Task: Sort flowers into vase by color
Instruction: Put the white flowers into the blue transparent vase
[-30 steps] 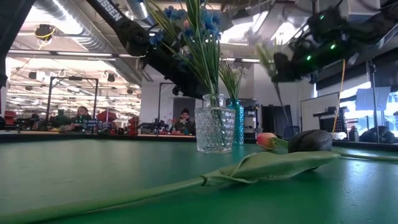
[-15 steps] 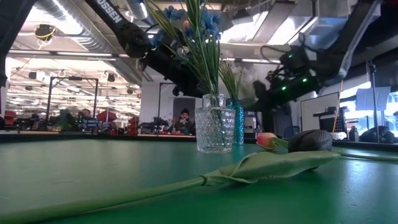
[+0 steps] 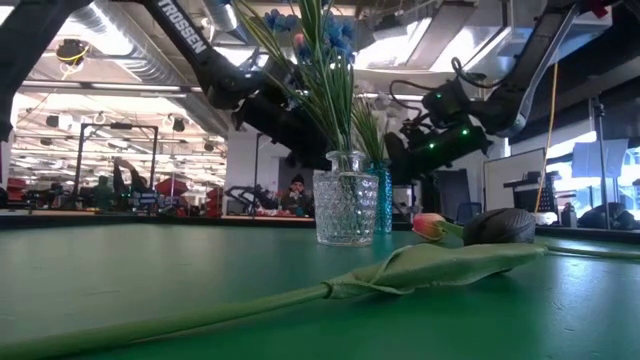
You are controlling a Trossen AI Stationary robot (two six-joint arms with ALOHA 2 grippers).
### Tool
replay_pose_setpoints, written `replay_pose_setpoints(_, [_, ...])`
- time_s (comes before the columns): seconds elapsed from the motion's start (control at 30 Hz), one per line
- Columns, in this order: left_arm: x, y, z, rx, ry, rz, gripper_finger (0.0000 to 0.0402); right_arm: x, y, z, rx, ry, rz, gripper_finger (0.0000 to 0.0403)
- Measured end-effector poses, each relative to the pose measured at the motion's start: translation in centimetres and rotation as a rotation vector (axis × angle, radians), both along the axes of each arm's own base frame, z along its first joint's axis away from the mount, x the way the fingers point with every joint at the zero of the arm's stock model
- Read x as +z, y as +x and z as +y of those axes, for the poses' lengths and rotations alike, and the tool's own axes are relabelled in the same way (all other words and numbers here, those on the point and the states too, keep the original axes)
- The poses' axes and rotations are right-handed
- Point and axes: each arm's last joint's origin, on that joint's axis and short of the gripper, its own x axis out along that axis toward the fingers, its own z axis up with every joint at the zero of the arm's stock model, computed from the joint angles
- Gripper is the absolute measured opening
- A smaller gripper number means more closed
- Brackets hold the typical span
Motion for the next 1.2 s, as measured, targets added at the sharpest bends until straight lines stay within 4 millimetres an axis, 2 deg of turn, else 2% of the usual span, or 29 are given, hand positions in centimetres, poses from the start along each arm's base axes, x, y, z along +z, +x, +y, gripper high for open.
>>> replay_pose_setpoints(0.43, [0.0,1.0,-1.5,-0.016,0.025,-0.022,0.0236,0.1,0.7,0.8,0.03,0.034,-0.039,0.0])
replay_pose_setpoints(0.73, [0.1,1.0,-1.4,0.009,0.035,-0.029,0.0236,0.2,1.8,2.2,0.079,0.037,-0.043,0.0])
replay_pose_setpoints(1.2, [-0.4,1.6,-1.9,-0.035,0.029,-0.052,0.0236,0.2,1.8,2.2,0.072,0.058,-0.065,0.0])
